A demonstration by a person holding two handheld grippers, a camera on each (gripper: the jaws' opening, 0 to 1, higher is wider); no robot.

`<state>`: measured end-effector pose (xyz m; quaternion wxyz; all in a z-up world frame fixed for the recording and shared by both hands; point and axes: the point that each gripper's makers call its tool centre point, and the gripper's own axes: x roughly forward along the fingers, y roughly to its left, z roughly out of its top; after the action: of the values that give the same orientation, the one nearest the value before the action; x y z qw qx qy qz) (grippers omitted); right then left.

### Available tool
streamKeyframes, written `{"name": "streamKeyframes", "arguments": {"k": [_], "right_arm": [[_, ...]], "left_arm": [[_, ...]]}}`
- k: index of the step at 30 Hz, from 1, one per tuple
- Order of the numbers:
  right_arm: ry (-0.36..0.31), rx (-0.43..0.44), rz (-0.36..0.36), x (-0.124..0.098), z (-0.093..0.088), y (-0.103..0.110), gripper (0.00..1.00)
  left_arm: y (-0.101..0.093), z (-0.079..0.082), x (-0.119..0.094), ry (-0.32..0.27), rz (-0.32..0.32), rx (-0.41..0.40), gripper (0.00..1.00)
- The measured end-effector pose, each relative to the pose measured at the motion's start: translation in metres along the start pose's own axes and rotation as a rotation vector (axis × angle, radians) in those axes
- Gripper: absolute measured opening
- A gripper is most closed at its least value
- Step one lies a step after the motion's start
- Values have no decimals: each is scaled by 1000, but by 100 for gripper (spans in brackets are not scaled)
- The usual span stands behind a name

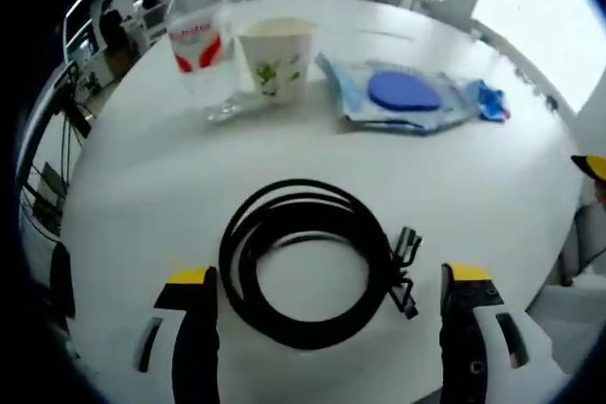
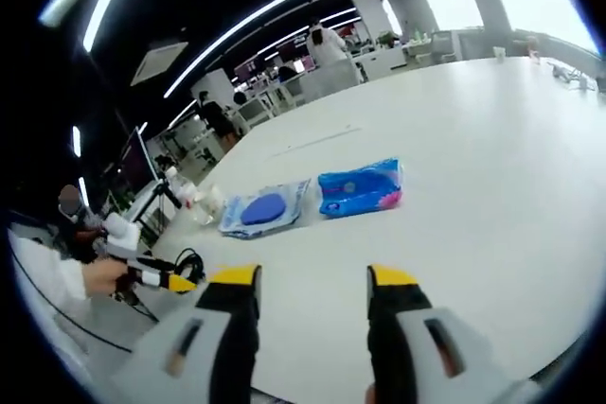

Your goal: Arrange the tabletop items into an orderly group along one side of the table until the central work area is clear of visible clutter.

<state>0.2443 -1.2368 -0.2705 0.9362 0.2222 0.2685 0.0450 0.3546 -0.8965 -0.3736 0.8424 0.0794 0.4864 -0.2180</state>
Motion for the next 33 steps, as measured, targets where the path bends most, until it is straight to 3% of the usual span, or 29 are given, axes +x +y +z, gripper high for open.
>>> {"name": "streamKeyframes", "arguments": {"k": [4, 6, 7, 11, 14, 20, 24, 28, 33], "right_arm": [[-5, 14, -18, -2, 0, -9, 42], [-3, 14, -24, -2, -1, -11, 42], [-5, 19, -25, -2, -1, -11, 42], [6, 23, -12, 2, -5, -7, 42], [8, 39, 8, 6, -6, 0, 41], [4, 44, 10, 6, -6, 1, 40], [5, 53, -1, 1, -6, -5, 40], [2, 59, -4, -1, -4, -6, 40], [19, 58, 39, 8, -4, 12, 41]], "left_arm": [[5, -2, 2, 13, 33, 28, 93], [13, -9, 1, 63, 74, 135, 89], [7, -6, 3, 30, 49, 74, 88], [6, -4, 0, 22, 59, 61, 78], [2, -1, -1, 10, 47, 82, 63], [-2, -4, -5, 7, 36, 111, 57], [-10, -1, -11, -27, 11, 96, 56], [-24, 10, -22, -83, -11, 148, 51], [-39, 26, -34, -151, -38, 169, 51]]}}
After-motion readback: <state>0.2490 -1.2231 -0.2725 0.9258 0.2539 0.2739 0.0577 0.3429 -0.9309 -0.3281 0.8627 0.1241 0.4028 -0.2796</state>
